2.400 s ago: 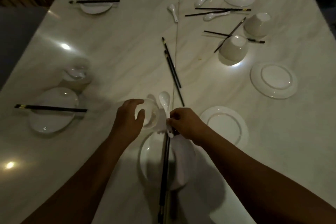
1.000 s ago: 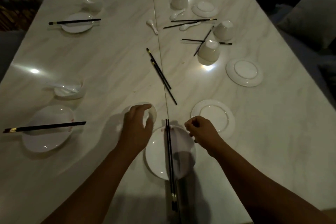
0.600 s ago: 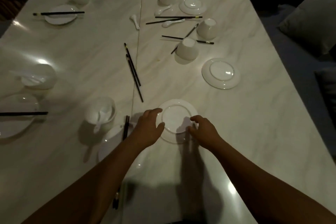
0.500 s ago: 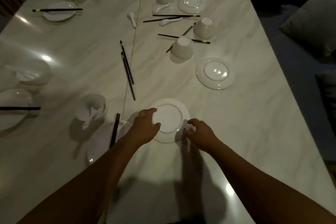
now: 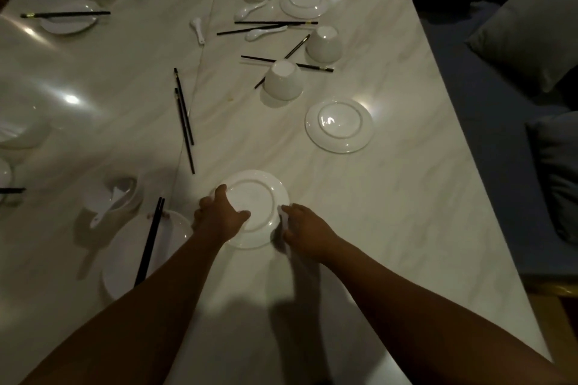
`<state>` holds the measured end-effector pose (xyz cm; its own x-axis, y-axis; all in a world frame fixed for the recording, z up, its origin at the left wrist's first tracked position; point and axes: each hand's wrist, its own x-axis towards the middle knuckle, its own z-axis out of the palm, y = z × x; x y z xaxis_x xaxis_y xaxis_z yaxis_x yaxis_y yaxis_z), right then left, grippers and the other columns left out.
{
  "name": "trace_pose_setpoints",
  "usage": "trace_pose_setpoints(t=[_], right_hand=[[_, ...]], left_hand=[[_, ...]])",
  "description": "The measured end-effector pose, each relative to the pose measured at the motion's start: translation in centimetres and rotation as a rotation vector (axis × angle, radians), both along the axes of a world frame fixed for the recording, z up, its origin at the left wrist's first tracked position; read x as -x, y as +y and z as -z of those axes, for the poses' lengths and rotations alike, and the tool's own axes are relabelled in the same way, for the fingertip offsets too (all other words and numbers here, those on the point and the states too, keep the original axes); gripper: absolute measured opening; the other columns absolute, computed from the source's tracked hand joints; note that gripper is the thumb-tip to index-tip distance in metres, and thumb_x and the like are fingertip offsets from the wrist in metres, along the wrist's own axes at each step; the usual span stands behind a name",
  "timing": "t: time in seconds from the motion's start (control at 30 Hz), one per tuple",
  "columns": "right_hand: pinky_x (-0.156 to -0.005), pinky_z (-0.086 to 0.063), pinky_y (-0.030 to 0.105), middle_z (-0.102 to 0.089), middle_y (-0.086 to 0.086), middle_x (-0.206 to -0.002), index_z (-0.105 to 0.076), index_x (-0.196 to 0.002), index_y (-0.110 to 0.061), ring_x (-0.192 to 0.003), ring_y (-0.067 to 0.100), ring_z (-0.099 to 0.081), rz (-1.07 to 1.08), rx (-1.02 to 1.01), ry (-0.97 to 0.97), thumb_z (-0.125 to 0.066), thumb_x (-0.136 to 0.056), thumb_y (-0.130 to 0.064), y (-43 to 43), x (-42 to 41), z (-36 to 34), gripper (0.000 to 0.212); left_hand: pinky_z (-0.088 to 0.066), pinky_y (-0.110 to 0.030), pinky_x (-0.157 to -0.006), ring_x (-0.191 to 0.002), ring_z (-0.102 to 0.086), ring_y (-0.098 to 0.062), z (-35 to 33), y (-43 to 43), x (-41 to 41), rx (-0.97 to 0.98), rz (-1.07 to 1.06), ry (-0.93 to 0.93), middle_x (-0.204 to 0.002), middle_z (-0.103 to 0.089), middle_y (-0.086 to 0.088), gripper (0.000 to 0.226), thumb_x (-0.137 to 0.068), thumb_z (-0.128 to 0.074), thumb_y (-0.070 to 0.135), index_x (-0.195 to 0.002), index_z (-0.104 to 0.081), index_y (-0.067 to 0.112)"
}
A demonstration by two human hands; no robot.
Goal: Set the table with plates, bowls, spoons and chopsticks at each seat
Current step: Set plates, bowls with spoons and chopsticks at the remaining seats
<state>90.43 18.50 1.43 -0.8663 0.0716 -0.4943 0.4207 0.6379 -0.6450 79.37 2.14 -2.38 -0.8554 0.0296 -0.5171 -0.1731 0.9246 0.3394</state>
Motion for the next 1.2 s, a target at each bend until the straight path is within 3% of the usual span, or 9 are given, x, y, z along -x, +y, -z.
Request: trace_pose_setpoints(t=[0.1, 0.37, 0.57, 0.63, 0.7, 0.83, 0.93, 1.07, 1.2], right_hand=[[-0.106, -0.039, 0.039, -0.05, 0.011, -0.133, -0.046, -0.134, -0.016, -0.125, 0.031, -0.046, -0.005, 0.003, -0.05, -0.055, -0.079, -0.035, -0.4, 0.2, 0.8, 0.059], [-0.091, -0.048, 0.039, -0.059, 0.008, -0.112, -0.059, -0.108, -0.015, -0.105, 0.025, -0.055, 0.096, -0.016, -0.066, -0.06, -0.081, -0.029, -0.1, 0.7, 1.7, 0.03], [-0.088, -0.045, 0.032, -0.061, 0.009, -0.118, -0.059, -0.115, -0.013, -0.106, 0.026, -0.057, 0.14, -0.012, -0.018, -0.057, -0.086, -0.024, 1.0, 0.5, 1.6, 0.032], [-0.087, -0.043, 0.03, -0.059, 0.011, -0.121, -0.057, -0.119, -0.008, -0.106, 0.026, -0.057, 0.166, 0.004, -0.033, -0.055, -0.089, -0.022, 1.8, 0.3, 1.5, 0.033], [-0.091, -0.041, 0.029, -0.057, 0.01, -0.126, -0.054, -0.124, -0.009, -0.112, 0.025, -0.055, 0.196, 0.013, -0.043, -0.054, -0.091, -0.023, 2.9, 0.0, 1.4, 0.035], [-0.095, -0.038, 0.026, -0.057, 0.004, -0.129, -0.051, -0.129, -0.017, -0.117, 0.021, -0.053, 0.265, 0.091, -0.047, -0.053, -0.093, -0.028, 5.9, -1.4, 1.6, 0.037], [-0.093, -0.042, 0.026, -0.059, 0.002, -0.122, -0.056, -0.124, -0.016, -0.11, 0.017, -0.056, 0.323, 0.201, -0.034, -0.053, -0.093, -0.029, 9.4, -2.6, 1.7, 0.034], [-0.061, -0.042, 0.029, -0.054, 0.016, -0.088, -0.056, -0.089, -0.013, -0.07, 0.021, -0.051, 0.487, 0.704, -0.04, -0.052, -0.095, -0.029, 15.5, -4.0, 0.1, 0.018], [-0.076, -0.058, 0.04, -0.061, 0.006, -0.121, -0.055, -0.121, -0.02, -0.103, 0.031, -0.065, 0.65, 1.01, -0.225, -0.044, -0.092, -0.057, 23.2, -5.2, -2.4, 0.049]], left_hand=[[-0.035, -0.052, -0.105, -0.123, -0.038, -0.042, -0.1, -0.1, 0.0, -0.038, -0.04, -0.007, -0.14, -0.032, -0.02, 0.092, -0.072, -0.074, 0.046, -0.144, -0.021, 0.027], [-0.039, -0.051, -0.103, -0.122, -0.04, -0.041, -0.7, 0.4, 0.2, -0.171, -0.15, -0.049, -0.14, -0.031, -0.019, 0.089, -0.071, -0.074, 0.049, -0.143, -0.026, 0.026], [-0.041, -0.046, -0.103, -0.126, -0.043, -0.036, -0.3, 0.3, 1.1, -0.409, -0.335, -0.156, -0.145, -0.036, -0.016, 0.088, -0.074, -0.077, 0.037, -0.144, -0.029, 0.012], [-0.046, -0.044, -0.095, -0.114, -0.052, -0.034, -0.5, 0.8, 0.7, -0.456, -0.349, -0.175, -0.131, -0.051, -0.017, 0.069, -0.082, -0.07, 0.029, -0.138, -0.039, 0.003], [-0.05, -0.037, -0.075, -0.092, -0.058, -0.029, -1.1, 1.6, 0.0, -0.549, -0.352, -0.172, -0.108, -0.06, -0.017, 0.043, -0.091, -0.059, 0.021, -0.125, -0.052, -0.003], [-0.052, -0.037, -0.06, -0.086, -0.058, -0.031, -2.6, 3.8, -1.6, -0.766, -0.436, -0.213, -0.103, -0.058, -0.017, 0.025, -0.097, -0.046, 0.023, -0.112, -0.054, 0.006], [-0.044, -0.03, -0.051, -0.069, -0.049, -0.02, -4.4, 7.5, -3.2, -0.786, -0.446, -0.169, -0.085, -0.051, -0.01, 0.017, -0.098, -0.045, 0.023, -0.087, -0.053, 0.013], [-0.034, -0.029, -0.054, -0.06, -0.044, -0.02, -7.2, 14.7, -6.1, -0.788, -0.354, -0.03, -0.074, -0.052, -0.012, 0.021, -0.095, -0.05, 0.019, -0.074, -0.05, 0.016], [-0.037, -0.022, -0.054, -0.06, -0.046, -0.01, -10.7, 21.6, -10.9, -0.734, -0.109, 0.079, -0.067, -0.054, -0.001, 0.026, -0.093, -0.055, 0.031, -0.074, -0.048, 0.015]])
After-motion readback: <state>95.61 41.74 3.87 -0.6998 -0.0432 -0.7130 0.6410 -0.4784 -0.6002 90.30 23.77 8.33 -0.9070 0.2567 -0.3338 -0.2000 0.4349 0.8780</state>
